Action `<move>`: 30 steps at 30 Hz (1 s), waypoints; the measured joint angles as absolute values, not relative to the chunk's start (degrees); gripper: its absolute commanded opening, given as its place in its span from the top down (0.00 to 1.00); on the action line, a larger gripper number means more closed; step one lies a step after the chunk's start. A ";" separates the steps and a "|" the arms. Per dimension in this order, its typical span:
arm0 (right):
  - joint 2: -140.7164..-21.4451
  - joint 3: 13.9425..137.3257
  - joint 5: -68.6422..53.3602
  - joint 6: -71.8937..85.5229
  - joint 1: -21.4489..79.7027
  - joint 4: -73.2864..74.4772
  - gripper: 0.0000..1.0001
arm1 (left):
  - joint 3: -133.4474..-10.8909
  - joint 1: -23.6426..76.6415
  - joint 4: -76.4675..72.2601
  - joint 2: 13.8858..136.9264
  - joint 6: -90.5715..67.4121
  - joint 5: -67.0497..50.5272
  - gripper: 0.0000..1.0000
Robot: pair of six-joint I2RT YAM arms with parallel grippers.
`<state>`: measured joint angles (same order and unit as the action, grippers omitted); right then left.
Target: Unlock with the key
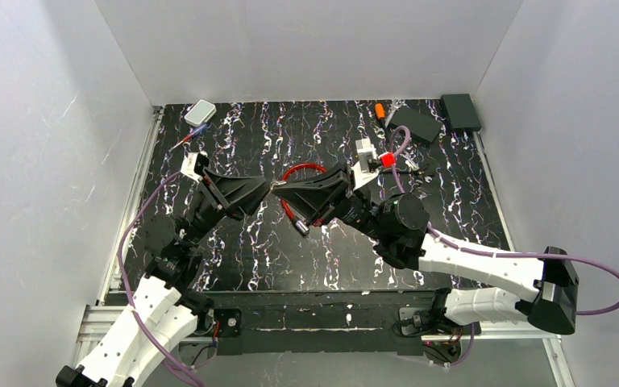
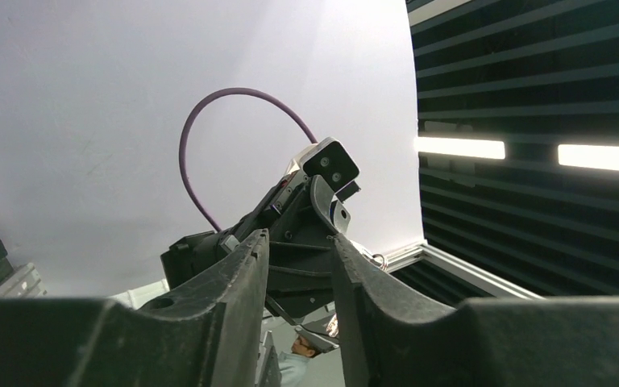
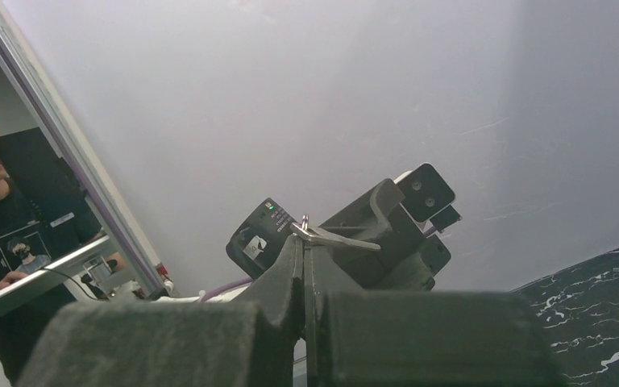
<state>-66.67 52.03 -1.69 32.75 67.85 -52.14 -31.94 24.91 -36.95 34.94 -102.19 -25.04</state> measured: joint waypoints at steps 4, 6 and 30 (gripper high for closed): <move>-67.02 52.05 -2.04 32.80 67.85 -52.34 0.99 | -31.94 24.91 -36.75 34.81 -102.45 -25.36 0.59; -67.88 52.38 -2.79 32.84 67.85 -52.51 0.99 | -31.94 24.91 -36.71 34.63 -102.74 -25.43 0.60; -71.72 54.65 -6.61 34.35 67.85 -52.93 0.99 | -32.21 24.88 -36.56 33.41 -105.47 -25.52 1.00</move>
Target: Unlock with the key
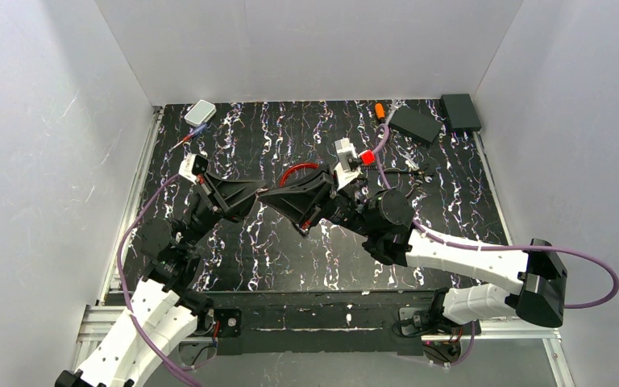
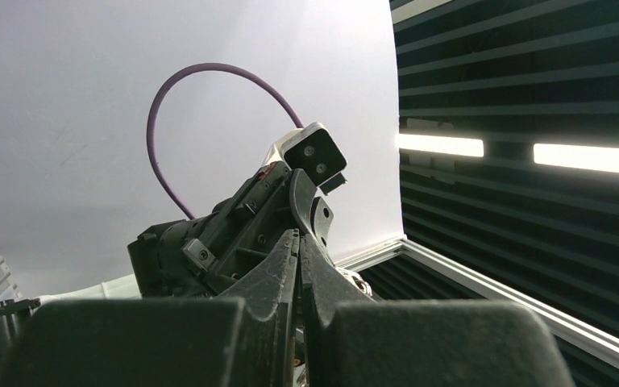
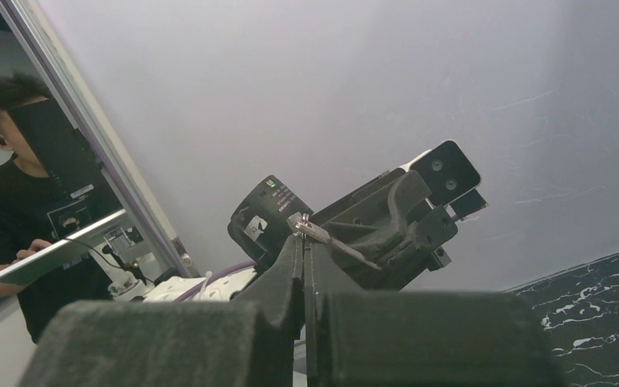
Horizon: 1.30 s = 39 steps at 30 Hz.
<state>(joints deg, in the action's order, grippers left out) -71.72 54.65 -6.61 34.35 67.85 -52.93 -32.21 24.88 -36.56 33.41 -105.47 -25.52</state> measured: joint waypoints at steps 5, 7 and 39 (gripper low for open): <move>-71.72 54.65 -6.61 34.33 67.85 -52.93 0.99 | -32.51 24.86 -36.56 33.52 -105.47 -25.54 1.00; -71.72 54.65 -6.61 34.30 67.85 -52.93 0.99 | -32.51 24.86 -36.51 33.47 -105.45 -25.54 1.00; -72.05 57.14 -13.28 34.39 67.51 -51.20 0.99 | -33.17 24.86 -35.77 33.54 -104.99 -26.24 0.48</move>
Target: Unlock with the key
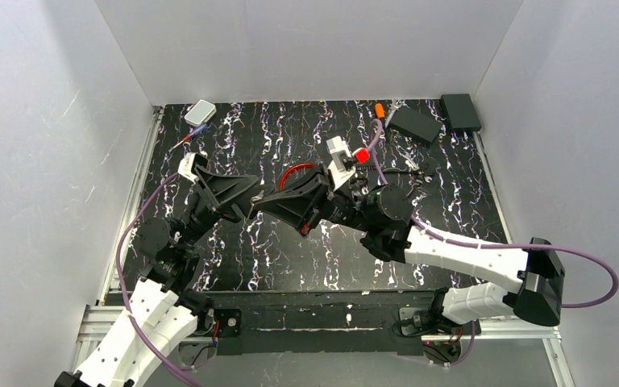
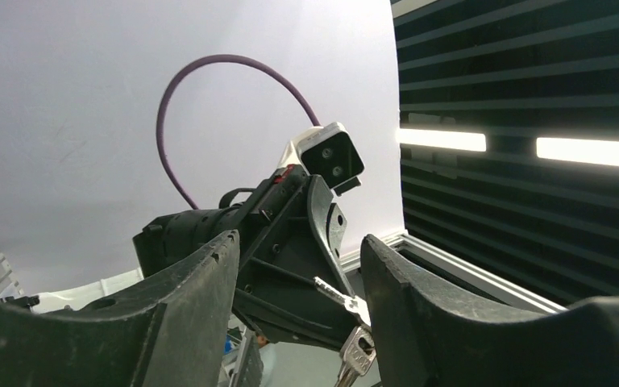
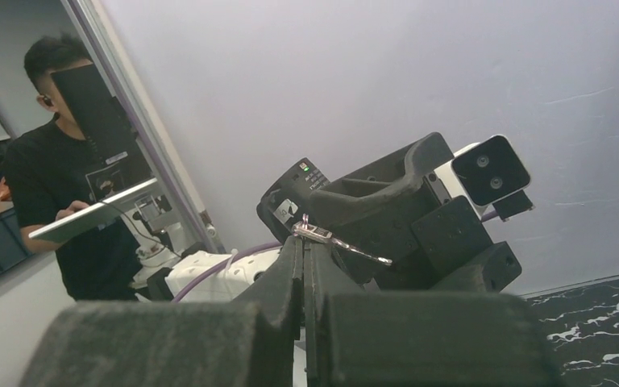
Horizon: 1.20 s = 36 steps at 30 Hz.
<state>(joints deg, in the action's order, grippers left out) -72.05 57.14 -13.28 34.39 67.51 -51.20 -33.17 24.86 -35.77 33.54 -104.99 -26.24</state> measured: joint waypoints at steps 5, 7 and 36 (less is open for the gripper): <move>-74.98 58.65 -16.08 35.90 66.96 -52.60 0.99 | -33.82 24.86 -35.88 33.10 -105.62 -26.44 0.62; -75.75 58.81 -16.91 36.32 66.74 -52.86 0.99 | -33.82 24.86 -35.90 32.82 -105.75 -26.46 0.67; -70.11 57.87 -18.90 34.17 64.86 -40.97 0.24 | -34.54 24.82 -34.98 31.90 -104.03 -25.10 1.00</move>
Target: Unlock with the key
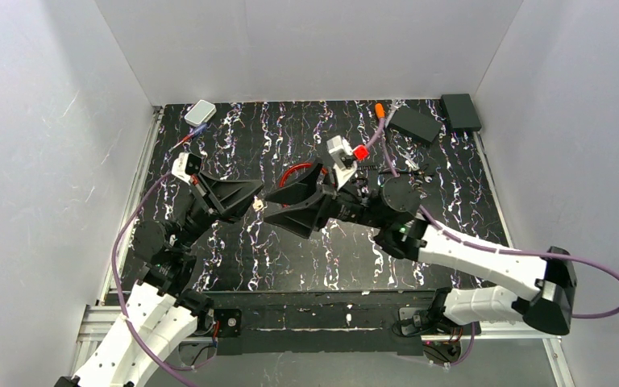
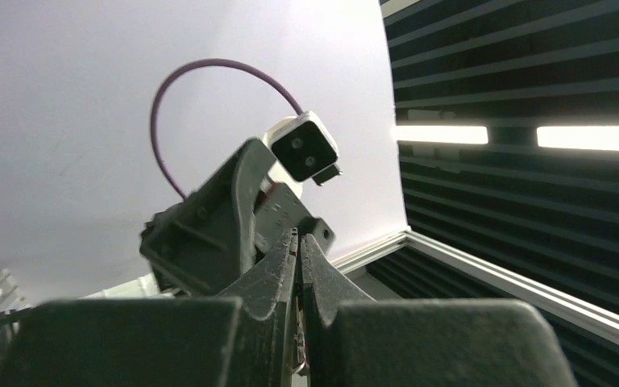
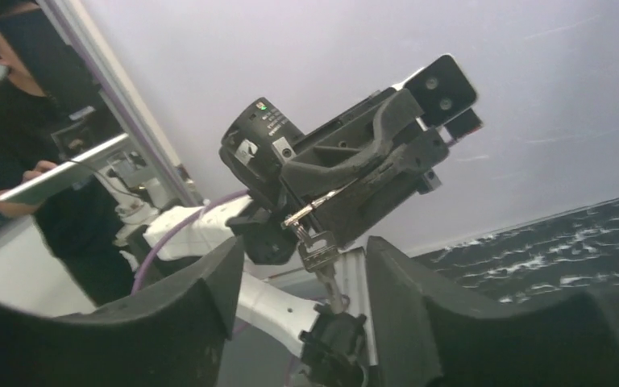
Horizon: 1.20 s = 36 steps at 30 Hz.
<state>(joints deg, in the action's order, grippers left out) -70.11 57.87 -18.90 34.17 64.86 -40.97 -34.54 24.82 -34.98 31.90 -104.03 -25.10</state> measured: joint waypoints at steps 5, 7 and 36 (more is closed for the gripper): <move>-62.83 57.21 -13.65 29.69 64.62 -28.75 0.02 | -36.10 24.82 -31.33 33.23 -98.00 -25.91 1.00; -59.94 57.21 -9.26 28.69 64.62 -22.98 0.02 | -38.04 24.82 -27.94 34.41 -93.38 -26.06 1.00; -63.53 46.37 3.97 41.76 64.27 -26.41 0.18 | -43.11 24.82 -5.50 40.18 -61.54 -18.63 1.00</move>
<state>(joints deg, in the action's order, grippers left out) -63.53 46.37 3.97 41.76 64.27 -26.41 -43.11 24.82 -5.50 40.18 -61.54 -18.63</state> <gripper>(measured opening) 0.862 0.013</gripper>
